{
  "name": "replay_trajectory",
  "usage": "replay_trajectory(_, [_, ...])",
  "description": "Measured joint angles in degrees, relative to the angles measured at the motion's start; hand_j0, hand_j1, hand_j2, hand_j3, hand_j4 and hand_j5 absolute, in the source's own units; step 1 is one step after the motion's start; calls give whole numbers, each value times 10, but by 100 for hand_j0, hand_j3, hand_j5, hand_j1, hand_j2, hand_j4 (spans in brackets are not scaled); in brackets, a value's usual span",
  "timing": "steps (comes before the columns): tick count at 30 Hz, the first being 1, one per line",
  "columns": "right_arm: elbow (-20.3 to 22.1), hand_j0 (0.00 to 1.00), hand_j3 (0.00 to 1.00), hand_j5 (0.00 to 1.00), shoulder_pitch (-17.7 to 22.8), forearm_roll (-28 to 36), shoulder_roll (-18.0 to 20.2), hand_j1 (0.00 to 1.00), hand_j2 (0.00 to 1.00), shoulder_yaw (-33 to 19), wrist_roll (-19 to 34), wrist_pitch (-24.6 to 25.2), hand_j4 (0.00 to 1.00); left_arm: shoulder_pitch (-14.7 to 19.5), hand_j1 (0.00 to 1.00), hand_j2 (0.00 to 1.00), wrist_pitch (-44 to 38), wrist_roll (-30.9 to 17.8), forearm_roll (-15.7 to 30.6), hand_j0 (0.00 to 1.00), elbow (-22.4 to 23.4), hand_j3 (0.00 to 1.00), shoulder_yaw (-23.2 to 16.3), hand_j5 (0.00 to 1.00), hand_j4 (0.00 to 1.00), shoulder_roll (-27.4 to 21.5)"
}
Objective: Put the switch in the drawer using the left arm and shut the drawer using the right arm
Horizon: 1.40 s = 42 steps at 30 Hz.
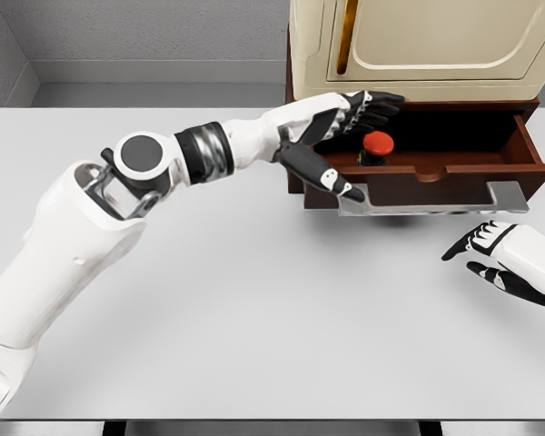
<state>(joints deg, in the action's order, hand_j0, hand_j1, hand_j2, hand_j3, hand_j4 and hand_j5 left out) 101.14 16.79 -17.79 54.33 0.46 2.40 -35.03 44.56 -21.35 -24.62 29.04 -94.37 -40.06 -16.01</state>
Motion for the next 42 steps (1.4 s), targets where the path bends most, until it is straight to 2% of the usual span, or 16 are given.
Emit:
replay_trajectory(5, [0,57,57,57,0,0,0,57,57,0,0,0,57,-2,100,100,-1,0,8,100,24,100,0,100,100,2])
replay_trajectory(12, [0,57,57,57,1,0,0,57,57,0,0,0,57,-1,100,100,-3,0,10,100,32,100,-7,100,100,7])
replay_trajectory(21, [0,57,57,57,0,0,0,57,57,0,0,0,57,3,100,100,-15,0,9,100,30,100,-13,100,100,25])
replay_trajectory(30, [-2,58,58,58,-1,-2,1,58,58,0,0,0,58,23,100,100,-16,0,3,100,25,100,-16,100,100,64])
replay_trajectory(33, [-1,57,57,57,-1,-2,1,57,57,0,0,0,57,19,100,100,-15,0,3,100,9,100,-14,100,100,66])
replay_trajectory(36, [-1,57,57,57,-1,-1,1,57,57,0,-1,0,57,6,100,100,-13,-1,13,100,-35,100,-10,100,100,40])
replay_trajectory(38, [0,57,57,57,-1,0,1,57,57,-1,-1,0,57,6,100,100,-9,-6,45,100,-61,100,-4,100,100,3])
replay_trajectory(42, [0,57,57,57,-10,0,0,57,57,-2,-1,0,57,2,100,100,24,-54,101,100,-81,100,17,100,100,-60])
